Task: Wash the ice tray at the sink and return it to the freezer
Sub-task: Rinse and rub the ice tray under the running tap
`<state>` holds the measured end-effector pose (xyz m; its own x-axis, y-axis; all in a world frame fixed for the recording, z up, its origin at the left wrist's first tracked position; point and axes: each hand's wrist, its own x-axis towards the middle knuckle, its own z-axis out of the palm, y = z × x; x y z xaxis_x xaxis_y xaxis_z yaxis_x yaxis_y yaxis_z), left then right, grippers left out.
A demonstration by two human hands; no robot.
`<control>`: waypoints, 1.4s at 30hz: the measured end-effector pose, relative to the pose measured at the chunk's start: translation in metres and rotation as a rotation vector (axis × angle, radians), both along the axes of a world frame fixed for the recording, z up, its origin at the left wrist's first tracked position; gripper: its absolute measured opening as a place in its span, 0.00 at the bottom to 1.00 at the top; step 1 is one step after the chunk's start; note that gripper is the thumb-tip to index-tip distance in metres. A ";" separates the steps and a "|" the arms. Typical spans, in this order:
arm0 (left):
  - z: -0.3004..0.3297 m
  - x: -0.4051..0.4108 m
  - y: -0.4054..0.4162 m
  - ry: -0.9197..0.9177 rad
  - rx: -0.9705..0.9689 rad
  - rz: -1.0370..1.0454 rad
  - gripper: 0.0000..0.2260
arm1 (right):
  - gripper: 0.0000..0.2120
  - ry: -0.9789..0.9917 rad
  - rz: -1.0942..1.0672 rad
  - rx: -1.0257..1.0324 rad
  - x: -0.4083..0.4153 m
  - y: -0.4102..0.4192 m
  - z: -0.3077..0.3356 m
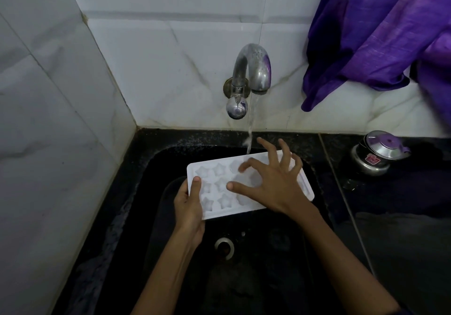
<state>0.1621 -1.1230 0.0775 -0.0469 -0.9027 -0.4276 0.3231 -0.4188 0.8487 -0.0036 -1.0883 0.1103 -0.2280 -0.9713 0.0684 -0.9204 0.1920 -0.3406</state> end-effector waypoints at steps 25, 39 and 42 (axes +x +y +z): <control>-0.004 -0.006 0.003 -0.043 -0.004 -0.044 0.11 | 0.34 0.289 -0.031 -0.327 0.011 -0.013 -0.029; -0.003 0.002 0.001 -0.043 0.017 -0.009 0.07 | 0.36 0.234 0.042 -0.214 0.008 -0.010 -0.031; -0.005 0.002 0.002 -0.038 0.026 0.000 0.09 | 0.33 0.175 0.009 -0.209 0.006 -0.002 -0.023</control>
<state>0.1637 -1.1209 0.0727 -0.0297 -0.8912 -0.4526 0.2907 -0.4409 0.8492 0.0020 -1.0904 0.0869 -0.1861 -0.9340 0.3050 -0.9701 0.1255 -0.2076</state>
